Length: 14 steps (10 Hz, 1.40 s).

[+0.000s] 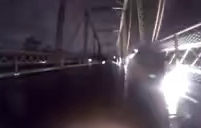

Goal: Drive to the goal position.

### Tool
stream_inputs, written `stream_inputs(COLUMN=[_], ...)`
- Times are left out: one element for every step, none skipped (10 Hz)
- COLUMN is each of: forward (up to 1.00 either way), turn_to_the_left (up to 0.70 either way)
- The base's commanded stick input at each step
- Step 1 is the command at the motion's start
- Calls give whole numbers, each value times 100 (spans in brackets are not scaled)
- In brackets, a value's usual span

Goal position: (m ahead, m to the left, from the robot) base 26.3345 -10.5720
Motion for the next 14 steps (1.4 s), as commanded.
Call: stream_inputs(forward=[100,100,100,100,100,100,100,100,100,100,100,100,100,100], turn_to_the_left=[0,0,0,0,0,0,0,0,0,0,0,0,0,0])
